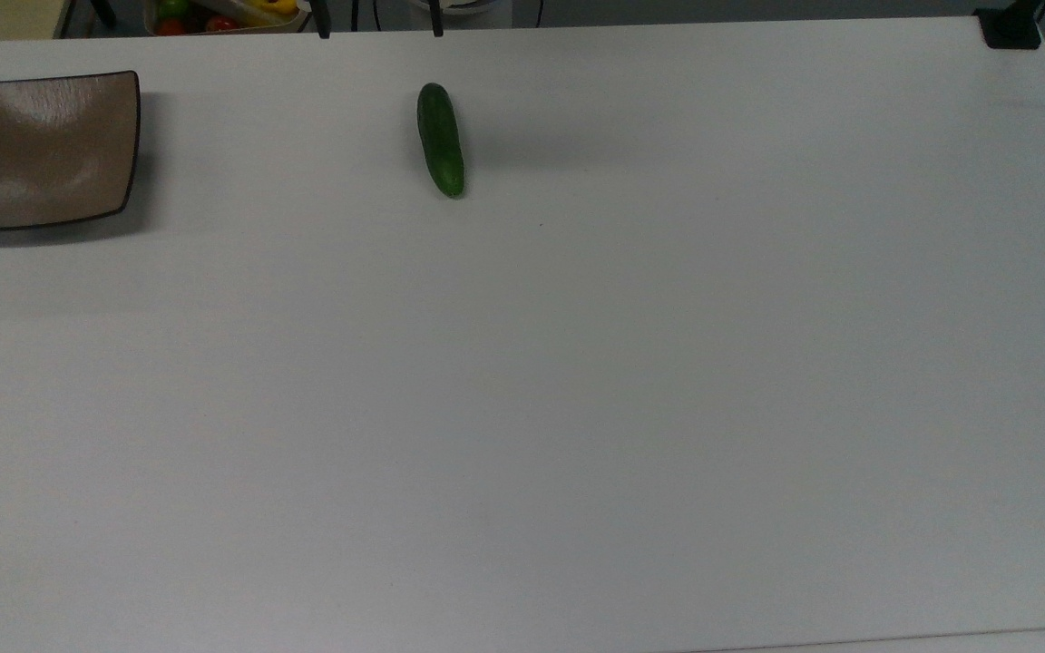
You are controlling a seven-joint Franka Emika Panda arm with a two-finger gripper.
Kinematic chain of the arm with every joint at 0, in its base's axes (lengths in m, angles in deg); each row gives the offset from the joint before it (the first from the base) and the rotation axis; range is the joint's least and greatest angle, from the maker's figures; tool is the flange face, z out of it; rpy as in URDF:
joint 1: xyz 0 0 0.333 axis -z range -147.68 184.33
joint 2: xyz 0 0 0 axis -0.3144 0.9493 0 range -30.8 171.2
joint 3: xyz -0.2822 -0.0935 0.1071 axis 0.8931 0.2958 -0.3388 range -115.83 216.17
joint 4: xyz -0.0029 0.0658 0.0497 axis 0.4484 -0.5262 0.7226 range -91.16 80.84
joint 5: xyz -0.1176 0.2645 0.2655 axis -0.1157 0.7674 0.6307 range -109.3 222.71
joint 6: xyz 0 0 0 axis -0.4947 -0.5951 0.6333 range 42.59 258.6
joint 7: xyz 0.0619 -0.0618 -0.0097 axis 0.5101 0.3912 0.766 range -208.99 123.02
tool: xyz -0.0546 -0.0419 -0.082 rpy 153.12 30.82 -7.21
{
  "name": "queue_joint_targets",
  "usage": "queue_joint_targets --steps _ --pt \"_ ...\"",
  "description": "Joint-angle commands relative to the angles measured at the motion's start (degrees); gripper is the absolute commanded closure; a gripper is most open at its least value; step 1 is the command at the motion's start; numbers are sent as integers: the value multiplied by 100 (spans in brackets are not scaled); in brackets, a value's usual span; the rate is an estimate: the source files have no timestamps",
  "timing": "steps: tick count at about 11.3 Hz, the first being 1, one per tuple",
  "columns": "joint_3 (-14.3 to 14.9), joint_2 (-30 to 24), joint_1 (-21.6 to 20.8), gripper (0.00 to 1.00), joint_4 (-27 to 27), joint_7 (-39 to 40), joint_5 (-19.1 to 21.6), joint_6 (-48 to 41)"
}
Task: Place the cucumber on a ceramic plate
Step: 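Move the open gripper toward the green cucumber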
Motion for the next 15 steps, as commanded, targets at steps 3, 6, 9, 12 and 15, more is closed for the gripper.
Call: queue_joint_targets --steps 3,6,9,12,15 --pt "71 -125 -143 0 -425 175 117 84" --pt "62 -133 -178 0 -671 280 117 84" --pt "-33 -142 -178 0 -1031 579 47 75" --pt "-96 -151 -178 0 -1339 676 29 -73" --pt "-289 -239 -178 0 -1804 676 -102 -241"
